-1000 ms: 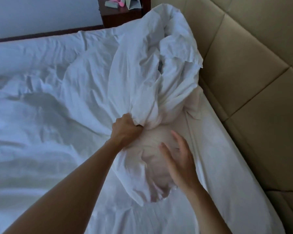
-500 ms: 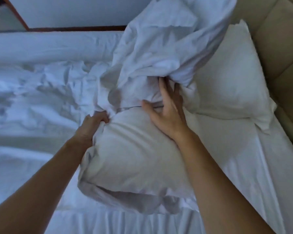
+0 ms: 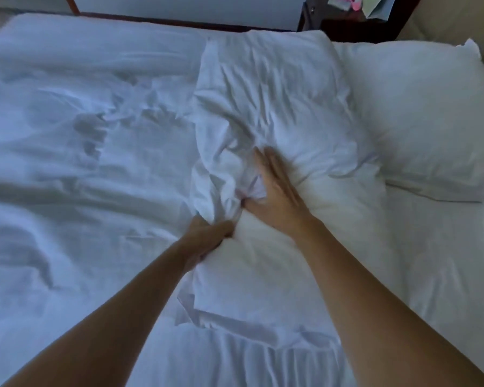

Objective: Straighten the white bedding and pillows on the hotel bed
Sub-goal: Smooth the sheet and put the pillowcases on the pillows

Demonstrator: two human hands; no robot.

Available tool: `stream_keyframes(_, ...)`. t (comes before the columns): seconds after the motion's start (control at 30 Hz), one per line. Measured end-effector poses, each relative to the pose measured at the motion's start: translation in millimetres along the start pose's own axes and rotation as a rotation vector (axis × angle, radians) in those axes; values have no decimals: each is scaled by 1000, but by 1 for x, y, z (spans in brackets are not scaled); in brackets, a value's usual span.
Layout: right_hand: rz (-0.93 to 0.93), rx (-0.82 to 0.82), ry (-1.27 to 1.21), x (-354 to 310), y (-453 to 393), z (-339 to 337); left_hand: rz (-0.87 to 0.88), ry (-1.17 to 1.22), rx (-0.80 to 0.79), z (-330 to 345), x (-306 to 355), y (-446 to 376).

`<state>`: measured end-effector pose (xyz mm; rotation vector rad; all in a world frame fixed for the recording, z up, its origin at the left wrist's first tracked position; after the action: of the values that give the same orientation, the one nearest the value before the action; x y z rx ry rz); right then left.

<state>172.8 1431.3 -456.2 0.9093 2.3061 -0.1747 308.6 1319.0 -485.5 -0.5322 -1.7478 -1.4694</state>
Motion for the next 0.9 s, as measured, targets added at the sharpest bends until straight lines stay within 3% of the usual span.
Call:
stream_keyframes(0.1,125,56,-12,-10,10,-25,193,-35,46,-35,47,18)
stream_keyframes(0.2,231,97,184,-15,21,-41,332,-24,75,-87,75,28)
stream_keyframes(0.3,453,-141,240,2,37,-14,112,-225,178,-113,25,20)
stream_keyframes(0.4,527,-357,325,17,59,24,-109,-222,110,-93,-54,17)
stream_keyframes(0.5,547,-523,361,20,69,36,-107,-274,194,-82,-74,17)
stream_keyframes(0.7,461,-933,433,26,68,15,66,-325,193,-100,-25,29)
stream_keyframes(0.8,524,-919,542,35,76,1,204,-264,169,-109,-6,43)
stream_keyframes(0.9,709,-818,469,60,96,-2,129,-263,239,-109,-24,47)
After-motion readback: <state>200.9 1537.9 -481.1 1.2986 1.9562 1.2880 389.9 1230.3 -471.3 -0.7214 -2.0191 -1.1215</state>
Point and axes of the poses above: each hand's wrist, its own y-axis away from the middle knuckle, its own z-axis out of the palm, x = y × z, the point moved 5 cm from there along -y, towards the middle knuckle, and after that the axes turned 12 degrees about -x, right-handed, at the moved point
